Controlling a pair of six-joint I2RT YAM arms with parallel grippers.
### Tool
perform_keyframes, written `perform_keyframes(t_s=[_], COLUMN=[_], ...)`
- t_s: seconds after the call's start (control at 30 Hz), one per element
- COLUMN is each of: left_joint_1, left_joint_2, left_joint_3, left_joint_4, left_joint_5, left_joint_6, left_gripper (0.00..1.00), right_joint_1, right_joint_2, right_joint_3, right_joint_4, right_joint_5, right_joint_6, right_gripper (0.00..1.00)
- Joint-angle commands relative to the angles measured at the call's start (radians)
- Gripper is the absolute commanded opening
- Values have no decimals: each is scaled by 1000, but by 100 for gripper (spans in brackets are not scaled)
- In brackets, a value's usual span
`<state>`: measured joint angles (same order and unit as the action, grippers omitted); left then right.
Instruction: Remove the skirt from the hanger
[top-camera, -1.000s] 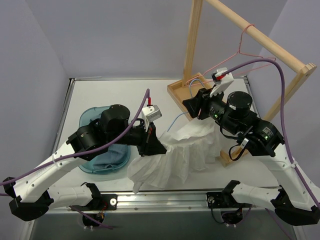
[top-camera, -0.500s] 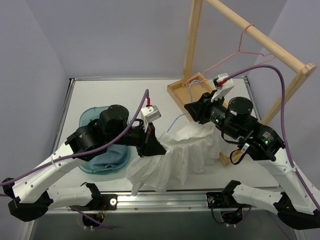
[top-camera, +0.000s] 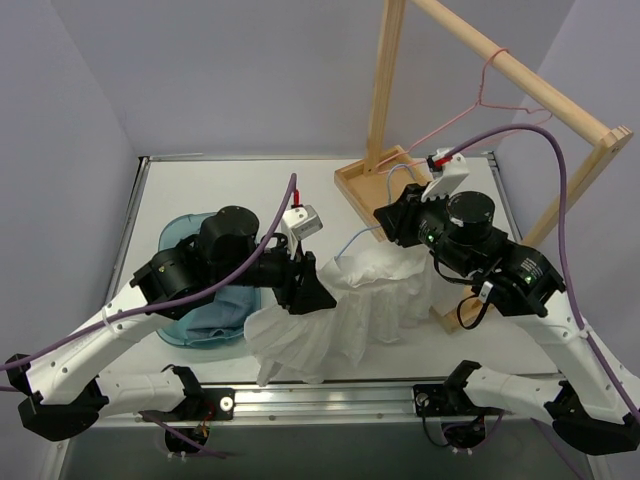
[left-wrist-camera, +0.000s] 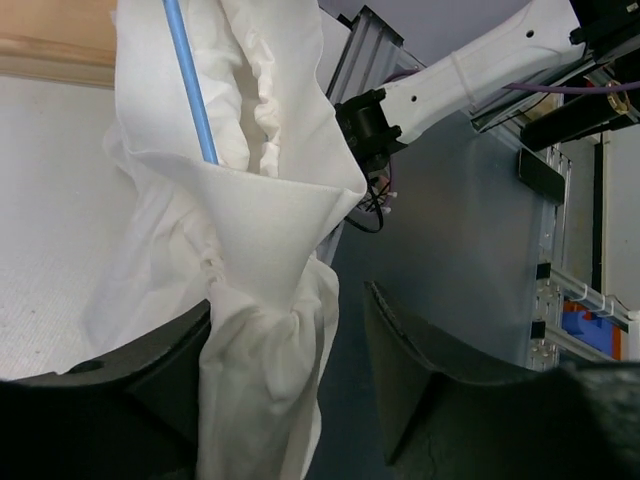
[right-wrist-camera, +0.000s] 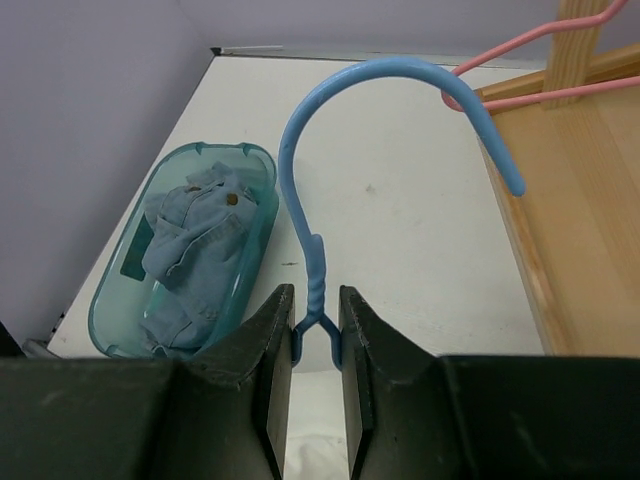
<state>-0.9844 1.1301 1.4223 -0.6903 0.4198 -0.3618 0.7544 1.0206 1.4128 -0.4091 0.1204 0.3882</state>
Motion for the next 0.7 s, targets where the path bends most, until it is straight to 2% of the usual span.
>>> perform_keyframes(t_s=[0.0, 0.13, 0.4, 0.43, 0.47, 0.53, 0.57, 0.67], left_joint_1=[4, 4, 6, 10, 12, 16, 18, 26], left_joint_2=[-24, -46, -67, -64, -62, -55, -52, -55], left_joint_3=[17, -25, -94, -105, -108, -111, -112, -112], left_joint_4=[8, -12, -57, -58, -66, -77, -86, -103], left_joint_5=[-41, -64, -125, -130, -136, -156, -164, -196], left_joint_6=[15, 21, 50, 52, 52, 50, 55, 52], left_gripper=[60, 64, 63, 60, 49, 39, 30, 15], right_joint_1=[5, 6, 5, 5, 6, 5, 5, 5], right_joint_2=[-2, 7, -10, -19, -22, -31, -36, -59], right_joint_3=[81, 141, 206, 216, 224, 241, 253, 264], right_joint_4=[-26, -68, -126, -134, -154, -180, -201, -234], right_joint_5=[114, 144, 136, 142, 148, 180, 192, 234], right_joint_6=[31, 32, 18, 21, 20, 14, 11, -6], right_gripper=[0, 0, 0, 0, 0, 0, 0, 0])
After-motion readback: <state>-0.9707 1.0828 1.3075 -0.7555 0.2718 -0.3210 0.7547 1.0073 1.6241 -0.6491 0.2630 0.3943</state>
